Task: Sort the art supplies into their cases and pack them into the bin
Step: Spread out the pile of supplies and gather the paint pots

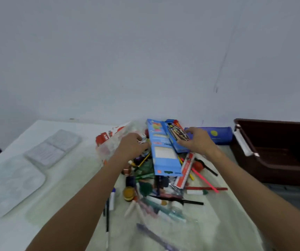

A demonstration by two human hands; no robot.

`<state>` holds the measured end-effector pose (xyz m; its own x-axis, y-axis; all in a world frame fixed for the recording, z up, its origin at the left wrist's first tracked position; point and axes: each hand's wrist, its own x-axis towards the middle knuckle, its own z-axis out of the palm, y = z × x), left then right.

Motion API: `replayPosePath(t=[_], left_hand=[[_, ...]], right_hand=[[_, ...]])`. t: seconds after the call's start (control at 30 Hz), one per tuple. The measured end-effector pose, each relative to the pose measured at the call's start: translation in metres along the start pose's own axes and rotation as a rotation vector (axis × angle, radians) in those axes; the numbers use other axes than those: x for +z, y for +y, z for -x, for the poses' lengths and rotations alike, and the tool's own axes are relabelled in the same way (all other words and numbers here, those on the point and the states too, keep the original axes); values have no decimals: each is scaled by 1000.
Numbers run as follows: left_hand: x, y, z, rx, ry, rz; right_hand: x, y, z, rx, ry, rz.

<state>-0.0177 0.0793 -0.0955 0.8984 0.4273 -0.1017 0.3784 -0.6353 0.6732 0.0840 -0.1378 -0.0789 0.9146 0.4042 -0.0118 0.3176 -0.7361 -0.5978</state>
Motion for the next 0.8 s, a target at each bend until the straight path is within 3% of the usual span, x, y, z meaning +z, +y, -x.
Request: replayPosePath(t=[0.2, 0.43, 0.67, 0.8], left_hand=[[35, 28, -8, -78, -68, 25], [45, 25, -9, -246, -74, 212], [44, 17, 2, -258, -49, 602], [26, 13, 15, -229, -27, 751]], right_hand=[[10, 19, -8, 117, -60, -93], [19, 26, -13, 72, -76, -176], [21, 30, -8, 124, -67, -176], [20, 14, -2, 62, -40, -360]])
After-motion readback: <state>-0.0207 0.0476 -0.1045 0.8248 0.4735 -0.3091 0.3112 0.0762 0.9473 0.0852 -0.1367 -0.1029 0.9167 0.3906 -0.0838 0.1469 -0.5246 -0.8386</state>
